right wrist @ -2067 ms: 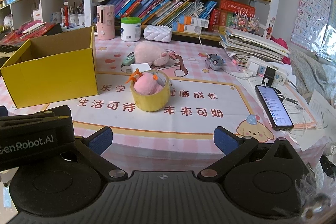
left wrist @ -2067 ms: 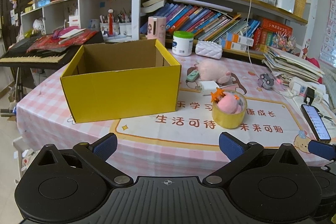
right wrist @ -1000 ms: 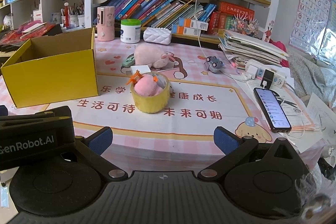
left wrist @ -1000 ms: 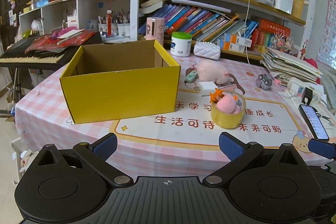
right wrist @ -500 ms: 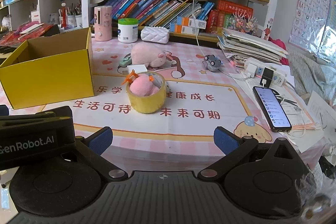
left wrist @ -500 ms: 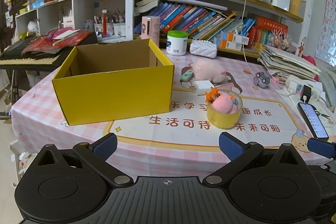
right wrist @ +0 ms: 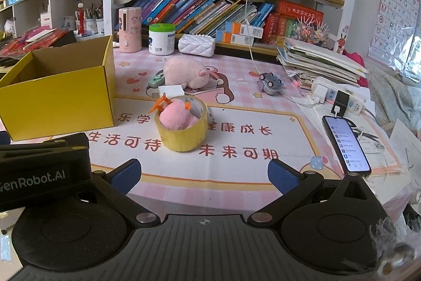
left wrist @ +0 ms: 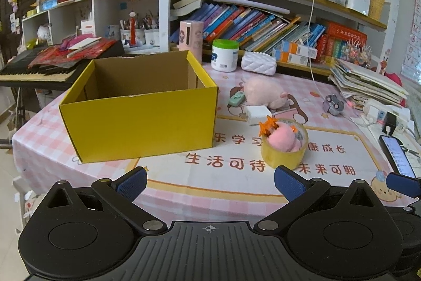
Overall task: Organize objects
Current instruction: 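Close the left tool on the tan tape roll while the right tool approaches the pink chick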
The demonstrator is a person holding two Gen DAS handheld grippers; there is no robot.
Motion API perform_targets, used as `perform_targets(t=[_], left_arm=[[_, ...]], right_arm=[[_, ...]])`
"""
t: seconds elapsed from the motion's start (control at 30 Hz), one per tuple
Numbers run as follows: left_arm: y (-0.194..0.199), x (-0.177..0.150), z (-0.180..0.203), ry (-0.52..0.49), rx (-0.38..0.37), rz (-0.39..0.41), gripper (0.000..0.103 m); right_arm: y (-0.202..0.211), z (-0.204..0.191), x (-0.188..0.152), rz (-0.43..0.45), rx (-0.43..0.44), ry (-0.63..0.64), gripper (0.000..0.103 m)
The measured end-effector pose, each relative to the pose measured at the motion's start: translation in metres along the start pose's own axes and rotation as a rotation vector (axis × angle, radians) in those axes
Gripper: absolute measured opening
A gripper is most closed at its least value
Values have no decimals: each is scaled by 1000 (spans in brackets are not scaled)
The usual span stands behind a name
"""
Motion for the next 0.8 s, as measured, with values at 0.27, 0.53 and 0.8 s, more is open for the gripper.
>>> perform_targets(t=[0.27,0.53,0.8], left_arm=[[-13,8,1,14,33,4,103],[-27,18,-3,27,61,19,103],[-50,26,0,53,83,7,103]], right_arm=[[-14,12,9,-12,-17,-16,103],[-35,26,19,-32,-18,-36,103],[-58,36,34,-37,-25,-30,103]])
Point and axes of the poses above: each gripper's, at about its wrist camera, not at the fingertips, and y roughly against the way its jaws point, z to its right, x to its top, the point moved 5 cm from there along -y, roughly the way its jaws point, and after that the axes turned 3 degrees about y, right-handed, at the moved point
